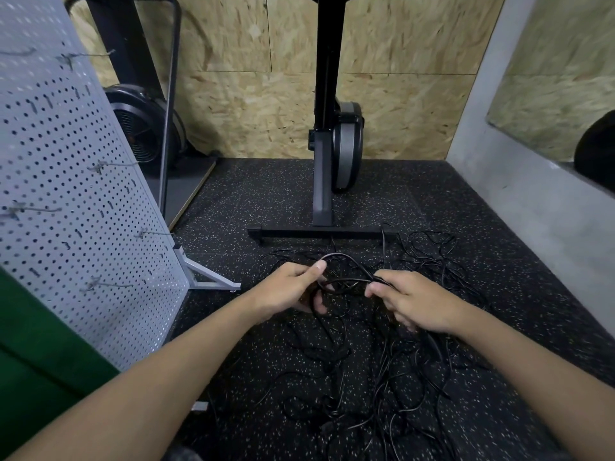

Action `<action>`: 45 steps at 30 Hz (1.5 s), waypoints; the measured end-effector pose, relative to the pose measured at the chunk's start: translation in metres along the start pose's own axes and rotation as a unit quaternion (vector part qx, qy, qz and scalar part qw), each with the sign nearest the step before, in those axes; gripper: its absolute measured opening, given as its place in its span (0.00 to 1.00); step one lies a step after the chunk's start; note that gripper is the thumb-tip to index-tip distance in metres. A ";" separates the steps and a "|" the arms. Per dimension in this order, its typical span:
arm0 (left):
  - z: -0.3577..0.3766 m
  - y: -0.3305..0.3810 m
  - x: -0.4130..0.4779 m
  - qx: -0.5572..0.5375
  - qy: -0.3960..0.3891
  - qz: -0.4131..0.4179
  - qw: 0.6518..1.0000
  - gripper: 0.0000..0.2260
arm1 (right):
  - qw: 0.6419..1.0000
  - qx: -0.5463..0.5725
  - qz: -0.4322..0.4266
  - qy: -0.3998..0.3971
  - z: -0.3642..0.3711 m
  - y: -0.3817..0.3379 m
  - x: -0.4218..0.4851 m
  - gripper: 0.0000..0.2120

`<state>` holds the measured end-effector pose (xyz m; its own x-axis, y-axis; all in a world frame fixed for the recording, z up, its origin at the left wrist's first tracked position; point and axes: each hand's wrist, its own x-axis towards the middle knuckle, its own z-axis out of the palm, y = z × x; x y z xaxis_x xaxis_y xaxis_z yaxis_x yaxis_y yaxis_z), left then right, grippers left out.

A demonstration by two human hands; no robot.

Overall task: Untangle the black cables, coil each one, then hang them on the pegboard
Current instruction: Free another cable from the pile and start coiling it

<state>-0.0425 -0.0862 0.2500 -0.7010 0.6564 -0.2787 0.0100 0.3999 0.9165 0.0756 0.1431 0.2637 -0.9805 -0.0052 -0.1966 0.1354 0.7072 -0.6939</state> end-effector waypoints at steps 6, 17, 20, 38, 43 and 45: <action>0.009 0.008 0.006 -0.098 0.070 -0.028 0.992 0.14 | 0.999 -0.020 0.011 -0.036 0.007 -0.002 0.002 0.10; 0.022 0.029 0.013 -0.255 0.151 -0.071 0.953 0.09 | 0.997 0.064 0.032 -0.017 0.037 -0.015 0.012 0.11; 0.022 0.031 0.017 -0.277 0.180 -0.048 0.943 0.12 | 0.979 0.194 0.044 -0.054 0.036 -0.025 0.013 0.12; 0.040 -0.008 0.003 0.111 -0.172 0.047 0.978 0.31 | 0.867 0.498 0.018 -0.006 0.009 -0.028 0.003 0.07; 0.048 -0.012 0.010 0.242 -0.121 0.147 0.951 0.07 | 0.835 0.551 0.012 0.010 -0.002 -0.029 0.003 0.10; 0.043 -0.014 0.015 0.287 -0.084 0.172 0.939 0.07 | 0.827 0.560 0.025 0.038 -0.007 -0.026 0.003 0.12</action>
<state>-0.0226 -0.0541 0.2205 -0.4641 0.8821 -0.0809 0.6312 0.3934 0.6684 0.0677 0.1300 0.2862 -0.9701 0.0791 -0.2293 0.1810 -0.3928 -0.9016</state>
